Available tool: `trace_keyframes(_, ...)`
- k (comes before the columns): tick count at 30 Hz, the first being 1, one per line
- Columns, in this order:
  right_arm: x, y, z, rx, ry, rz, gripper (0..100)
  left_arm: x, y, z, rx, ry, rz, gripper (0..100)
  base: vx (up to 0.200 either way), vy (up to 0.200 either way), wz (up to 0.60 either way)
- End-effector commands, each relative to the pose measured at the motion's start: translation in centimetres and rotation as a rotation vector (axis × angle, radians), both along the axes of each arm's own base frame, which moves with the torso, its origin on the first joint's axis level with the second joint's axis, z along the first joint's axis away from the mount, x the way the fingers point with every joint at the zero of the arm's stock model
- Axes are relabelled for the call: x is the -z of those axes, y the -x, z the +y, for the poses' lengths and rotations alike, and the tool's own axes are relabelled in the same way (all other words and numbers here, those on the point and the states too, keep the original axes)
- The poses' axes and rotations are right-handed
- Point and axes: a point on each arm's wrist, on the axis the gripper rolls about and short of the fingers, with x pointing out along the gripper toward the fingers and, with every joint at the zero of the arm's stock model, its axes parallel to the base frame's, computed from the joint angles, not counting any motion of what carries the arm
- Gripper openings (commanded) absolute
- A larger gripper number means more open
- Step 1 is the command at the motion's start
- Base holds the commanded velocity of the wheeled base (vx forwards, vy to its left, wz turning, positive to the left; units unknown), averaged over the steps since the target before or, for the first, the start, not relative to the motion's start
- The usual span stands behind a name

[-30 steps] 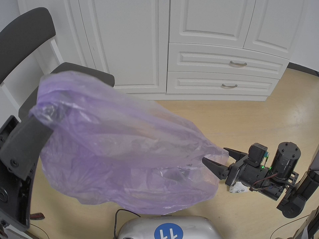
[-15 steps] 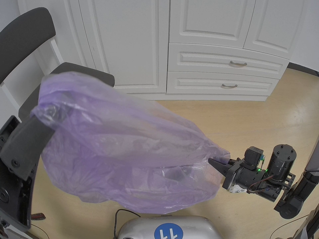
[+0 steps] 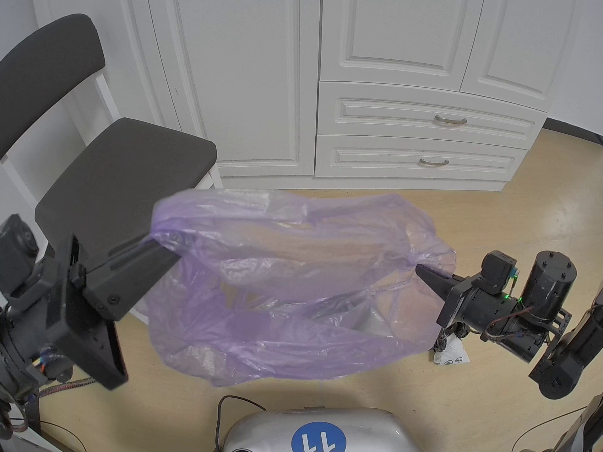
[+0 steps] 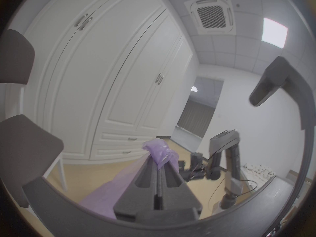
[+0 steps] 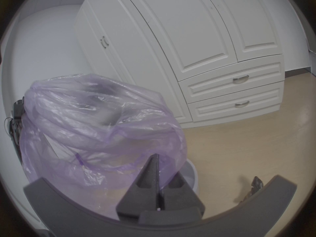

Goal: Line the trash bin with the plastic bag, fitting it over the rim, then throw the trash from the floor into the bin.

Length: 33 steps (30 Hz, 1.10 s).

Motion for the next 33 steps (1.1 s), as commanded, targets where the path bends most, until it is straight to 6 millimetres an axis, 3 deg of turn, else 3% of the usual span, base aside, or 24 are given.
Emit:
trace_keyframes(1, -6.0, 0.2, -2.2, 0.102, -0.046, -0.053, 0, 0.9, -2.4, 0.8, -0.092, -0.137, 0.128, 0, 0.000, 0.000, 0.00)
trace_keyframes(4, -8.6, 0.5, -2.0, 0.171, -0.093, 0.024, 0, 1.7, -3.4, 1.2, -0.143, -0.216, 0.226, 0, 0.000, 0.000, 0.00)
trace_keyframes(5, -8.6, 0.5, -2.0, 0.171, -0.093, 0.024, 0, 1.7, -3.4, 1.2, -0.143, -0.216, 0.226, 0, 0.000, 0.000, 0.00)
trace_keyframes(7, -10.6, 0.6, -0.7, 0.212, -0.156, 0.124, 0, 2.5, -4.7, 1.5, -0.196, -0.283, 0.331, 0, 0.000, 0.000, 0.00)
trace_keyframes(10, -11.4, 0.5, 0.2, 0.248, -0.191, 0.196, 0, 2.8, -5.7, 1.8, -0.243, -0.327, 0.400, 0, 0.000, 0.000, 0.00)
trace_keyframes(20, -10.4, 0.0, 0.8, 0.257, -0.163, 0.254, 0, 4.4, -6.3, 3.0, -0.337, -0.540, 0.452, 0, 0.000, 0.000, 0.00)
trace_keyframes(26, -7.8, 0.2, 0.9, 0.211, -0.083, 0.323, 0, 5.3, -8.1, 1.5, -0.311, -0.573, 0.494, 0, 0.000, 0.000, 0.00)
trace_keyframes(33, -7.4, 0.6, -0.4, 0.218, 0.021, 0.292, 0, 5.9, -9.0, 1.4, -0.337, -0.574, 0.507, 0, 0.000, 0.000, 0.00)
